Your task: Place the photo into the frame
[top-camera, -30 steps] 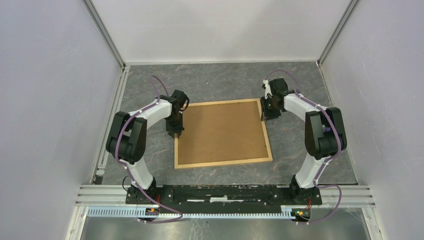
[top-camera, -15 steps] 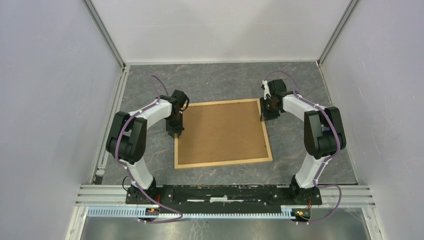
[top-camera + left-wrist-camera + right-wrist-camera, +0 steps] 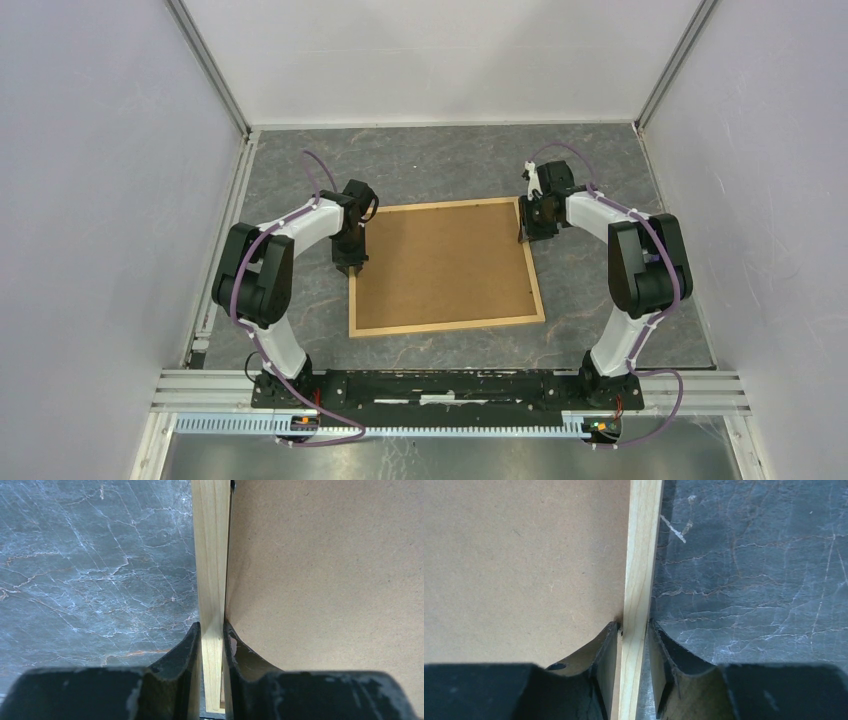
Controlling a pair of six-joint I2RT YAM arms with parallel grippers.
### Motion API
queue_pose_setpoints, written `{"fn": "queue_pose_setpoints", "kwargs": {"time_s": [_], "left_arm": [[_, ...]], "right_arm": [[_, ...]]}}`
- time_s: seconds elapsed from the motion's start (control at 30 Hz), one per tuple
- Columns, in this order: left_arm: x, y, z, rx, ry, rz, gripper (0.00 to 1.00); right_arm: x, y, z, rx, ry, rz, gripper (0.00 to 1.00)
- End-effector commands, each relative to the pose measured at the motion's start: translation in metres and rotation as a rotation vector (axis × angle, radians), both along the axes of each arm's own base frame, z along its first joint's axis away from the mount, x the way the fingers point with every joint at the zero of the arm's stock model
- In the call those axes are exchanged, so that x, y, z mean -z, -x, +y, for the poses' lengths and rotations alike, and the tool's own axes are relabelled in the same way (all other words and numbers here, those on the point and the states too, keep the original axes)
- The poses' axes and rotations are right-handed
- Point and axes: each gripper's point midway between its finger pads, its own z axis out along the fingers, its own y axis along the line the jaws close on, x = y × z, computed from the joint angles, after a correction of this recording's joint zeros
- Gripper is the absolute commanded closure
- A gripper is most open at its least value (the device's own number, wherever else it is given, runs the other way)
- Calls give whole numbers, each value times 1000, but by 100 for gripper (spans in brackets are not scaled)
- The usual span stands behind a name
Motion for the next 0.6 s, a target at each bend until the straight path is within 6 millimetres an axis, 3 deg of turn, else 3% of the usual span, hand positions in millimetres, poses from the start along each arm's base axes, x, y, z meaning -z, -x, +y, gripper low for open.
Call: {"fn": "queue_pose_setpoints", "kwargs": {"time_s": [0.0,0.13,0.33,0.43,0.53,0.57], "left_arm": [[15,1,-3,63,-10,15,98],[15,2,-3,60,-12,14,98],[16,13,0,13,-16,41,98],[17,22,-1,-20,-8,81,98],[13,24,-2,-38,-2,75,98],[13,24,-1,-44,-3,74,98]], "right_arm": [[3,9,6,-37,-23,35,62],[-34,-7,-17,9,116,-50,61],[-42,-8,-15,-7,197,-62,67],[-65,-18,-16,-21,308,-131,66],[-95,-23,-5,-41,360,-251,56],[-100,-22,-1,-47,352,-271,43]]}}
